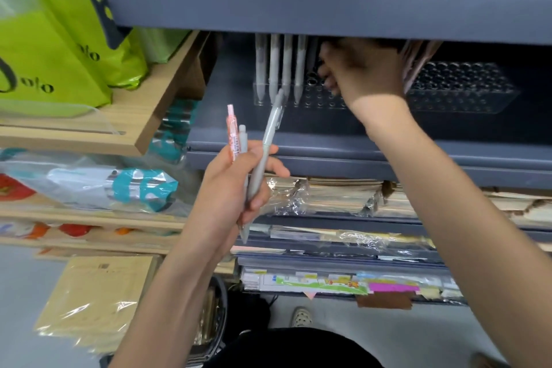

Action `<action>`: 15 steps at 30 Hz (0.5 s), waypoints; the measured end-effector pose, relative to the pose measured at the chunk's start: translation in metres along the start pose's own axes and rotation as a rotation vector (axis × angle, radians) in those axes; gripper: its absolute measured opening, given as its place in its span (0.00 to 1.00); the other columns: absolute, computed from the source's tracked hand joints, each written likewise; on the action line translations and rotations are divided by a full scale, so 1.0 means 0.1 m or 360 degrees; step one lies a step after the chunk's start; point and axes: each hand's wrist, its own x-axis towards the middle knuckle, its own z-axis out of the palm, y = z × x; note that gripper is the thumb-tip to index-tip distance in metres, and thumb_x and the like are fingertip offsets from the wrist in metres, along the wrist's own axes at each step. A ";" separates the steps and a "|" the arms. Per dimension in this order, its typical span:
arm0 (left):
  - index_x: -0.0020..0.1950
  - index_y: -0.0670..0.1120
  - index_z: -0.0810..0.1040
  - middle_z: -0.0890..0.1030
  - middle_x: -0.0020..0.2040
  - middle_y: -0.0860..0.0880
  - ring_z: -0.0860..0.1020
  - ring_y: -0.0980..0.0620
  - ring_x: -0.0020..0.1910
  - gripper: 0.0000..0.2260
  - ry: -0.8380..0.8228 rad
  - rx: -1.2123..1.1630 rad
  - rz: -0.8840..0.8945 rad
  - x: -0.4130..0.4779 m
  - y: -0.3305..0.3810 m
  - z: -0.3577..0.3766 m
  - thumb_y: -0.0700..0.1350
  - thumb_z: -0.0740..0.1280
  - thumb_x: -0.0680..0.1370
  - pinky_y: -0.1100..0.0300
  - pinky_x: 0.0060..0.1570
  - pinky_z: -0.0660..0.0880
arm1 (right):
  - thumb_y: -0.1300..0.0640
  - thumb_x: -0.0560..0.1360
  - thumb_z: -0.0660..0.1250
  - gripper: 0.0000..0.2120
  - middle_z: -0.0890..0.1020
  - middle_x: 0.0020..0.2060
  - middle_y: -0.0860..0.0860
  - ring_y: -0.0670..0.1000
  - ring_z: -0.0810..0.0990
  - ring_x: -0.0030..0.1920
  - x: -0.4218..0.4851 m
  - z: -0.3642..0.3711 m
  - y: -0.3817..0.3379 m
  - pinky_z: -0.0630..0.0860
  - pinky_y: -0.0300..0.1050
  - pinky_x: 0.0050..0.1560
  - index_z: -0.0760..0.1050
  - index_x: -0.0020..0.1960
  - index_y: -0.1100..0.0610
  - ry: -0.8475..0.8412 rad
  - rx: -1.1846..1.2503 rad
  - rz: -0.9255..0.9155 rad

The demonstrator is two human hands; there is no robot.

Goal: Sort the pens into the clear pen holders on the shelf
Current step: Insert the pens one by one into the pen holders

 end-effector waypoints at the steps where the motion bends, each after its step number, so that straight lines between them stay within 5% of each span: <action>1: 0.57 0.40 0.76 0.84 0.40 0.46 0.63 0.55 0.20 0.10 -0.0023 0.0031 0.0004 -0.01 0.00 -0.01 0.42 0.58 0.84 0.67 0.18 0.56 | 0.51 0.77 0.66 0.11 0.84 0.33 0.50 0.49 0.80 0.31 -0.14 -0.02 -0.02 0.78 0.43 0.35 0.81 0.38 0.52 -0.0158 0.0161 0.0073; 4: 0.58 0.42 0.76 0.84 0.42 0.45 0.64 0.55 0.21 0.09 -0.0112 0.0120 -0.0001 -0.03 -0.03 -0.01 0.44 0.59 0.84 0.67 0.18 0.56 | 0.43 0.73 0.69 0.14 0.85 0.33 0.51 0.46 0.77 0.30 -0.54 -0.06 -0.08 0.74 0.40 0.32 0.84 0.37 0.52 -0.0550 0.0206 0.0092; 6: 0.58 0.44 0.77 0.85 0.43 0.45 0.65 0.54 0.21 0.09 -0.0175 0.0156 -0.0018 -0.04 -0.04 -0.01 0.46 0.59 0.84 0.66 0.18 0.57 | 0.46 0.72 0.72 0.10 0.83 0.31 0.52 0.44 0.75 0.30 -0.70 -0.08 -0.08 0.73 0.38 0.32 0.85 0.39 0.51 -0.0573 0.0212 0.0073; 11: 0.60 0.48 0.76 0.86 0.46 0.45 0.70 0.53 0.21 0.11 -0.0276 0.0223 -0.0098 -0.02 -0.03 -0.01 0.52 0.59 0.84 0.68 0.18 0.60 | 0.60 0.77 0.68 0.06 0.82 0.36 0.56 0.51 0.77 0.33 -0.71 -0.12 -0.10 0.73 0.41 0.31 0.81 0.43 0.60 -0.0431 0.0671 0.0340; 15: 0.60 0.49 0.74 0.80 0.34 0.48 0.62 0.55 0.19 0.10 -0.0126 0.0125 -0.0151 -0.01 -0.07 -0.04 0.52 0.60 0.84 0.67 0.19 0.54 | 0.62 0.82 0.56 0.07 0.85 0.35 0.59 0.53 0.79 0.28 -0.52 -0.20 -0.10 0.74 0.42 0.27 0.69 0.46 0.57 0.0023 0.0997 0.0310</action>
